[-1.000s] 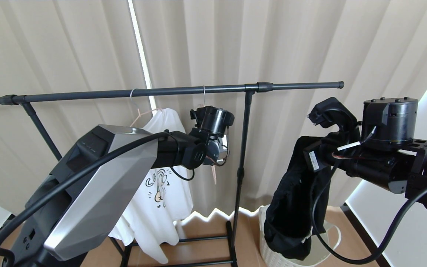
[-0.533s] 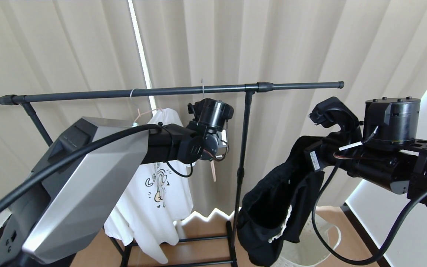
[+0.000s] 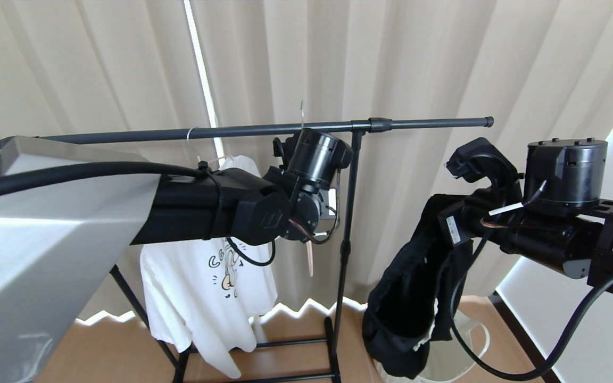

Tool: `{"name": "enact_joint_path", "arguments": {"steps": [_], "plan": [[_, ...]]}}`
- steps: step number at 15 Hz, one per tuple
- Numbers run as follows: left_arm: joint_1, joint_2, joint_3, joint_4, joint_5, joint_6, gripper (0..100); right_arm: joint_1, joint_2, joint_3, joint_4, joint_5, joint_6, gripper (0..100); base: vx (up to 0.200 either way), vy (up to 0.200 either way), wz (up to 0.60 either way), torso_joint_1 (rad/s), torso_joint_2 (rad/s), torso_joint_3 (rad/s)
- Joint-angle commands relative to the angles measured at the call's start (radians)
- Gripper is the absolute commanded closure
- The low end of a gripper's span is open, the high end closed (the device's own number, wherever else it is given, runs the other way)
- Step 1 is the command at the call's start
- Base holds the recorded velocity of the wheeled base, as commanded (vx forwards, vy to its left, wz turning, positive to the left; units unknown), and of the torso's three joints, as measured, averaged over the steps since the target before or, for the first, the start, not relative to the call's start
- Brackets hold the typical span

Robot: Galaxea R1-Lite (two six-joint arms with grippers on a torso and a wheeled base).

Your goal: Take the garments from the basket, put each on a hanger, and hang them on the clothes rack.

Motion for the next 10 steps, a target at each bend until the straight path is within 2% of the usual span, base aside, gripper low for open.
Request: {"name": "enact_joint_path", "arguments": {"steps": [1, 4, 7, 8, 9, 10], "plan": [[-0.031, -0.120, 0.131, -0.005, 0.000, -0.001, 100, 0.001, -0.001, 0.000, 0.000, 0.000, 0.000, 100, 0.000, 0.000, 0.00, 0.000, 0.00, 0.000], [-0.065, -0.278, 0.365, -0.041, -0.003, 0.009, 100, 0.002, 0.002, 0.000, 0.000, 0.000, 0.001, 100, 0.000, 0.000, 0.00, 0.000, 0.00, 0.000], [-0.071, -0.448, 0.674, -0.186, -0.015, 0.085, 100, 0.005, 0.007, 0.009, 0.001, 0.000, 0.001, 100, 0.000, 0.000, 0.00, 0.000, 0.00, 0.000], [-0.068, -0.513, 0.806, -0.274, -0.056, 0.127, 100, 0.011, 0.008, 0.016, 0.001, -0.003, 0.001, 100, 0.000, 0.000, 0.00, 0.000, 0.00, 0.000], [-0.064, -0.550, 0.887, -0.335, -0.104, 0.147, 100, 0.018, 0.008, 0.016, 0.001, -0.014, 0.001, 100, 0.000, 0.000, 0.00, 0.000, 0.00, 0.000], [-0.054, -0.606, 1.017, -0.433, -0.193, 0.177, 100, 0.024, 0.011, 0.016, -0.002, -0.029, 0.001, 100, 0.000, 0.000, 0.00, 0.000, 0.00, 0.000]]}}
